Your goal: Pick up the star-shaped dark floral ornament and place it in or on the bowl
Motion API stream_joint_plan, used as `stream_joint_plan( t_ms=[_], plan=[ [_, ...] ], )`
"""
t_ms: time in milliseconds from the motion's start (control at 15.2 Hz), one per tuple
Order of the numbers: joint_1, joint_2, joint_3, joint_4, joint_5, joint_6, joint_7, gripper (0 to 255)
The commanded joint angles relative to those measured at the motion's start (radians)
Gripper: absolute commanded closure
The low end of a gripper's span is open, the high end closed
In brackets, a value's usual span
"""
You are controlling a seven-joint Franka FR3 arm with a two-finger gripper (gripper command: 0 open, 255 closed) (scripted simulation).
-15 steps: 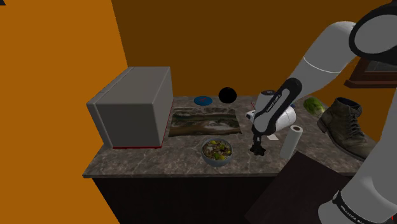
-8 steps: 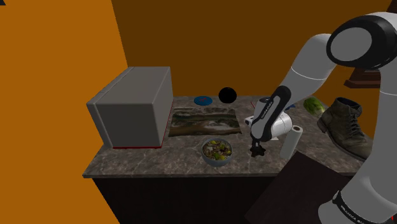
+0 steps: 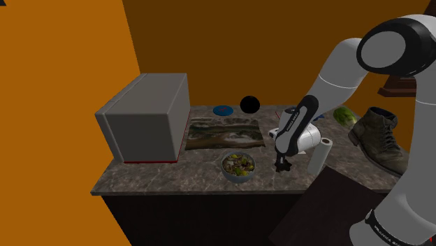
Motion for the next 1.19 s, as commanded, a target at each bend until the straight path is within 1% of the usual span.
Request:
stream_joint_plan(
  t_ms=[0,528,594,990,1056,1122],
  plan=[
    [0.000,0.000,0.000,0.000,0.000,0.000,0.000,255],
    [0.000,0.000,0.000,0.000,0.000,0.000,0.000,255],
    [0.000,0.000,0.000,0.000,0.000,0.000,0.000,0],
    [-0.005,0.010,-0.138,-0.036,0.000,0.039,0.059,0],
    [-0.005,0.010,-0.145,-0.038,0.000,0.041,0.063,0],
    [-0.019,0.028,-0.131,-0.032,0.007,0.054,0.057,0]
  ],
)
